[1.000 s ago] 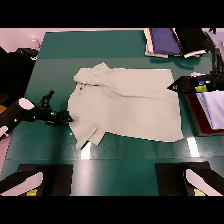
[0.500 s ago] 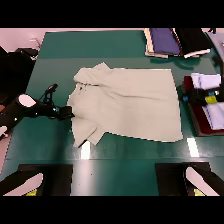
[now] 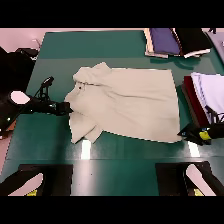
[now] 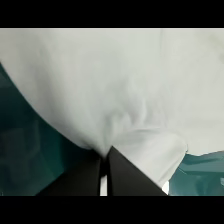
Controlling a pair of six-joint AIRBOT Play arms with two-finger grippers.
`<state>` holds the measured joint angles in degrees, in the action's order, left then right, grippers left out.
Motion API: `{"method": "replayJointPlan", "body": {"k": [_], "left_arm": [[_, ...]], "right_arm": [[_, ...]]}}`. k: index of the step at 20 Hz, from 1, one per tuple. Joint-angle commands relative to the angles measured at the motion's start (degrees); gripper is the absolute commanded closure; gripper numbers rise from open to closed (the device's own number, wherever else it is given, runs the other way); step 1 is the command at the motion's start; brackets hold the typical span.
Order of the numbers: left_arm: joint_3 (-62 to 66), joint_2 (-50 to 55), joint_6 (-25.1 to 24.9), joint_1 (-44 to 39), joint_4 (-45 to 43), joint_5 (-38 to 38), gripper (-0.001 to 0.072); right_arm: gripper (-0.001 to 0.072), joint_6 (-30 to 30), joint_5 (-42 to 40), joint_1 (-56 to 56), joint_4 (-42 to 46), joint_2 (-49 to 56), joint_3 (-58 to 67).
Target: Fold the shirts.
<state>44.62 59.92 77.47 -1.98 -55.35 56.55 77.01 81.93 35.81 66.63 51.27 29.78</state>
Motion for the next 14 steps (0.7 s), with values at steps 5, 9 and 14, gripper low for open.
{"method": "replayJointPlan", "body": {"k": [5, 9, 14], "left_arm": [[0.13, -0.15, 0.0, 0.0, 0.02, 0.11, 0.068], [1.09, -0.24, -0.02, 0.0, 0.0, 2.23, 0.0681], [16.15, -9.09, 0.04, 0.0, -1.27, 6.14, 0.068]], "right_arm": [[0.0348, 2.58, -5.75, -10.84, 0.44, 9.49, 1.16], [0.0694, 2.45, -8.5, -20.76, 0.66, 10.36, 6.1], [0.0695, 2.47, -8.07, -25.14, 0.59, -0.61, 25.7]]}}
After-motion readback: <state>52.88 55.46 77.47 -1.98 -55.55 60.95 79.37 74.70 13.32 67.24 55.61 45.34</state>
